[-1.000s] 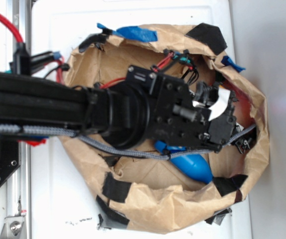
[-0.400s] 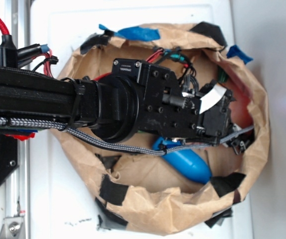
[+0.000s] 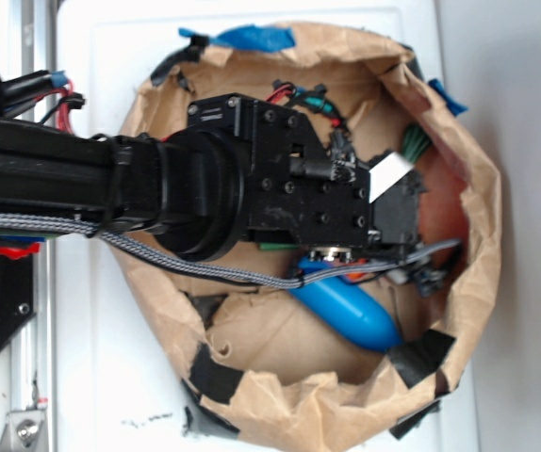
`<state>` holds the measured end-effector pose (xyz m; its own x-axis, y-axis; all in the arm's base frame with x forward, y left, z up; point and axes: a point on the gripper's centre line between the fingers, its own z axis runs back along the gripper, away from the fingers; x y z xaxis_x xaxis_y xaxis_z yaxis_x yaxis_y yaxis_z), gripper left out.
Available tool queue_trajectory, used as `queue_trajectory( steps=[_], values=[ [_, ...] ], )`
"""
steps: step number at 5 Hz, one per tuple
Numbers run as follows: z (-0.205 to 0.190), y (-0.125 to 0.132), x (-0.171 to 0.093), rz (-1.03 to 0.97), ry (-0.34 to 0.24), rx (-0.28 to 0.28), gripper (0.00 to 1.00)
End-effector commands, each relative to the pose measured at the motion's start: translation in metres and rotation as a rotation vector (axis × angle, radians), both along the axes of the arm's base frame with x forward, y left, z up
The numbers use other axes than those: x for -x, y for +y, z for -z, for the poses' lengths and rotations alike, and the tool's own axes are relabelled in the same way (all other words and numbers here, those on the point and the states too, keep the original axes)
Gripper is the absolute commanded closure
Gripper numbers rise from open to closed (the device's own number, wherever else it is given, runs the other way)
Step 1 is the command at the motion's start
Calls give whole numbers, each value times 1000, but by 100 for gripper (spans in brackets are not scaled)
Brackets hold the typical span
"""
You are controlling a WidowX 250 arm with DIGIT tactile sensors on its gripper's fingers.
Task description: Grab the carrot.
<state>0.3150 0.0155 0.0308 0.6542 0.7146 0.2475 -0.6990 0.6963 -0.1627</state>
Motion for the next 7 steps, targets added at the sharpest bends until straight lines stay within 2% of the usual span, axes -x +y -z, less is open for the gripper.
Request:
queue_trajectory(
  steps=[1, 2, 3, 4, 5, 6, 7],
  values=[
    [-98, 10, 30, 136, 154, 63, 100],
    [-107, 16, 33, 135, 198, 54, 100],
    [-107, 16, 32, 161, 205, 46, 100],
    [-114, 13, 36, 354, 231, 41, 100],
    [-124, 10, 44, 471, 219, -10, 100],
    [-132, 12, 55, 537, 199, 11, 100],
    [-131, 13, 55, 535, 195, 8, 100]
  ],
)
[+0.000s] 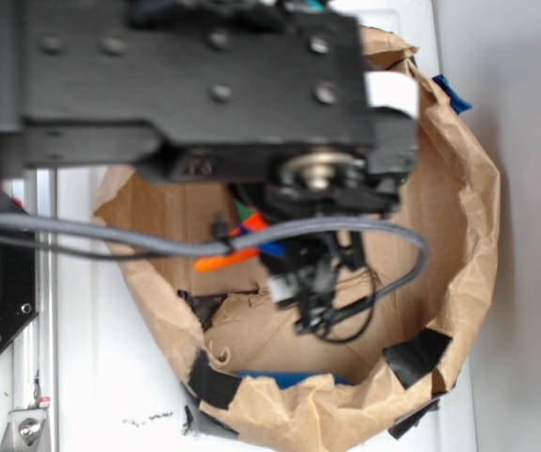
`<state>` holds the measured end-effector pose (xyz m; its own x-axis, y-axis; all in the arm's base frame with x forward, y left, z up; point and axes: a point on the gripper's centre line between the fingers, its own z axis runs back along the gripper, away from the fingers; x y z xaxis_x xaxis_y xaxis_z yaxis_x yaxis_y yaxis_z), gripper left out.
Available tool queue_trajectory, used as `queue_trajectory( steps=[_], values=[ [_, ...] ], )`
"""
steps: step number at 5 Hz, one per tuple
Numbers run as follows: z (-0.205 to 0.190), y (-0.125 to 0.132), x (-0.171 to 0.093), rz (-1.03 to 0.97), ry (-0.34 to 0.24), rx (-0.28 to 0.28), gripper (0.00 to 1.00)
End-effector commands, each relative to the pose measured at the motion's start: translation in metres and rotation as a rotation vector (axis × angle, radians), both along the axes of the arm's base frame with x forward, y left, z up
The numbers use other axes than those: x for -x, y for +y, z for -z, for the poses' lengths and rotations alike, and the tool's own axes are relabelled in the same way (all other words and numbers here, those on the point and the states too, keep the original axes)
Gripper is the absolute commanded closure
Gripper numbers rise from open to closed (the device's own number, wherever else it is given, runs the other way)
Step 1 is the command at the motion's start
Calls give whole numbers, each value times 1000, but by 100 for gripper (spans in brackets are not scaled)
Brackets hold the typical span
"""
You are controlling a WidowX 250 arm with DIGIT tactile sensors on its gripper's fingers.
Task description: Grab the carrot.
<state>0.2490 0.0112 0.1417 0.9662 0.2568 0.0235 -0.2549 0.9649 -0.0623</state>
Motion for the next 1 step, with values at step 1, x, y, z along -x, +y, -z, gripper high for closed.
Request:
queue_trajectory(
  steps=[1],
  values=[
    [-17, 17, -14, -29, -59, -19, 100]
  ],
)
